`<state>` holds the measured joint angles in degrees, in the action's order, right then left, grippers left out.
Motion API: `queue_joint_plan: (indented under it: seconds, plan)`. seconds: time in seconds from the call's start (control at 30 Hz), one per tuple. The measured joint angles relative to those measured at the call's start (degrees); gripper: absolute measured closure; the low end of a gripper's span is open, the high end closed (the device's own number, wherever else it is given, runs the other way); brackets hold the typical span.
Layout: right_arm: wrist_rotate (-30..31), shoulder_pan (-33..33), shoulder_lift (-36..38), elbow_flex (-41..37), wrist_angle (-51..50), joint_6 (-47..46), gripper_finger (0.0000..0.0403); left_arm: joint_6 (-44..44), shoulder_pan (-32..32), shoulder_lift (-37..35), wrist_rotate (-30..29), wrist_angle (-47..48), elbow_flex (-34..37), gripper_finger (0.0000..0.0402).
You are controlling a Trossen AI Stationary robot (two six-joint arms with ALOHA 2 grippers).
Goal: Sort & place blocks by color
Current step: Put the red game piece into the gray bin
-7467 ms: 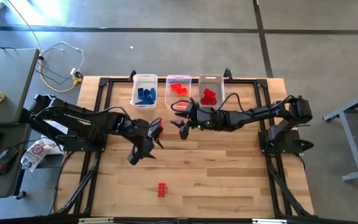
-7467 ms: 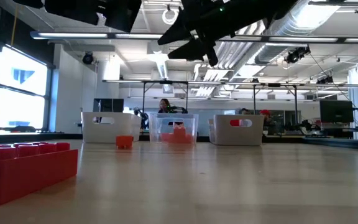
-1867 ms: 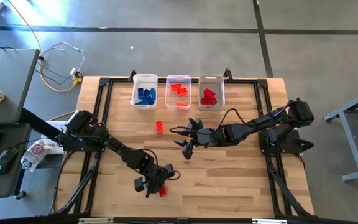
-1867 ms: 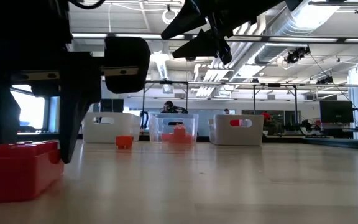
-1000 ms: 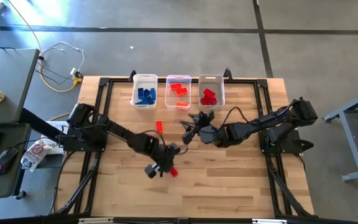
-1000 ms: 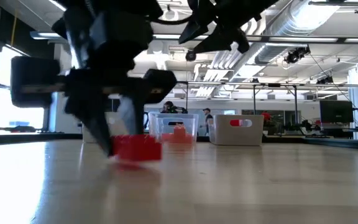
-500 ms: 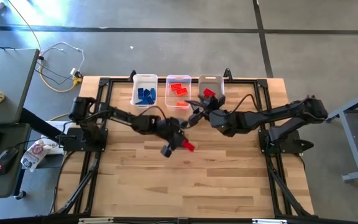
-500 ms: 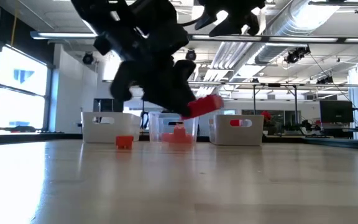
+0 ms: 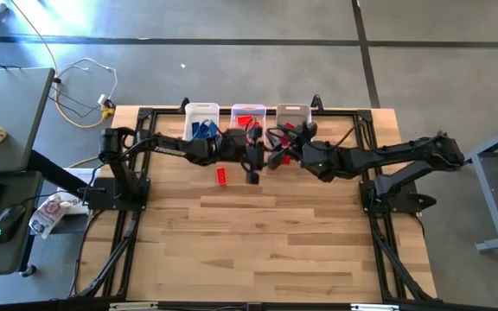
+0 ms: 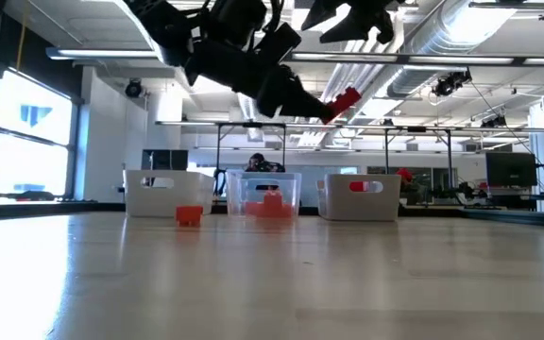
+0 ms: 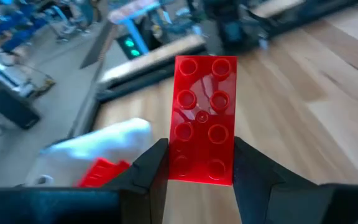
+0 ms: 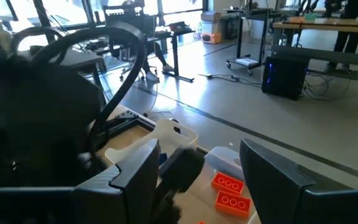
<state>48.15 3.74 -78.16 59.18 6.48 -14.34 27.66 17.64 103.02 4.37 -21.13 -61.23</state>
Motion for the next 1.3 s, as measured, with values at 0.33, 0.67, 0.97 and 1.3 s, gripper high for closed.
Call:
queue_joint_plan:
  seconds: [0.33, 0.67, 0.97, 1.3]
  plan:
    - [-0.73, 0.03, 1.61, 0.00, -0.19, 4.81, 0.0192, 0.39, 8.50, 1.26, -0.04, 0.33, -7.09, 0.0284]
    - [-0.67, 0.01, 1.59, 0.00, -2.90, 5.41, 0.0192, -4.58, 16.17, 11.72, 3.75, -3.17, -18.83, 0.0284]
    - [1.41, -0.01, 1.54, 0.00, -7.19, 3.83, 0.0192, -6.21, 16.98, 20.72, 3.95, -2.76, -26.48, 0.0284]
    - [1.51, -0.01, 1.54, 0.00, -7.16, 2.84, 0.0192, -4.78, 18.45, 25.03, 3.76, -2.32, -29.03, 0.0284]
